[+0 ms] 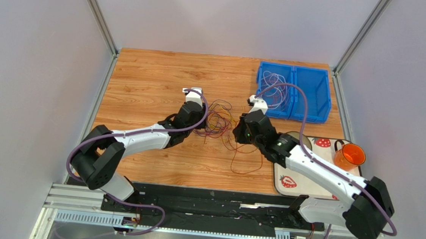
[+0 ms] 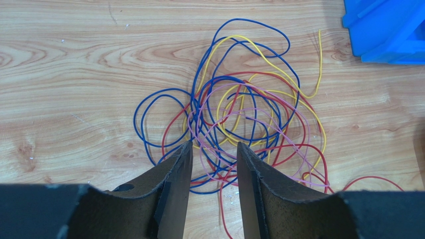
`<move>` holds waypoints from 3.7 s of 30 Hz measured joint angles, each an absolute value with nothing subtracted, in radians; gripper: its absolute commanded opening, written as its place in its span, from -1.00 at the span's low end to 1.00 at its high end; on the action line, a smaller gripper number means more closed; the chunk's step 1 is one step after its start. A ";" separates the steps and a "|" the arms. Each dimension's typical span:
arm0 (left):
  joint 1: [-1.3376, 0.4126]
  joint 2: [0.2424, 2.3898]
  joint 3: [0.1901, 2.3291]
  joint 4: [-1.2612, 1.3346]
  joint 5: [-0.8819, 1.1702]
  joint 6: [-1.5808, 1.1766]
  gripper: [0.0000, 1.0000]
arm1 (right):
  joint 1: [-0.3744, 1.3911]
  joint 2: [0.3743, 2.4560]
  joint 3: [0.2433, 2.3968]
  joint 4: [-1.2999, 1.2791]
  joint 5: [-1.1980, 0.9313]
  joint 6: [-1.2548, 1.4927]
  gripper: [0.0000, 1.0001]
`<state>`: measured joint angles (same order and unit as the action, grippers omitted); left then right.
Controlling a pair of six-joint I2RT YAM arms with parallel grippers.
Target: Untangle the cables
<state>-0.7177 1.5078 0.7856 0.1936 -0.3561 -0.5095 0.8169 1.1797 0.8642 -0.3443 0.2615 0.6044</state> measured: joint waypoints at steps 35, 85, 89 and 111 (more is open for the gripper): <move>-0.718 1.508 0.776 0.207 -0.350 -0.506 -0.10 | 0.898 1.441 0.841 -0.263 0.246 0.655 0.12; -0.723 1.663 0.831 0.278 -0.206 -0.484 -0.08 | 0.973 1.210 1.159 -0.543 0.465 0.382 -1.00; -0.725 1.776 0.905 0.289 -0.141 -0.493 -0.13 | 0.973 1.158 1.279 -0.595 0.434 0.328 -1.00; -0.726 1.881 1.018 0.164 -0.176 -0.553 -0.37 | 0.951 1.179 1.876 -0.510 0.732 -0.107 -1.00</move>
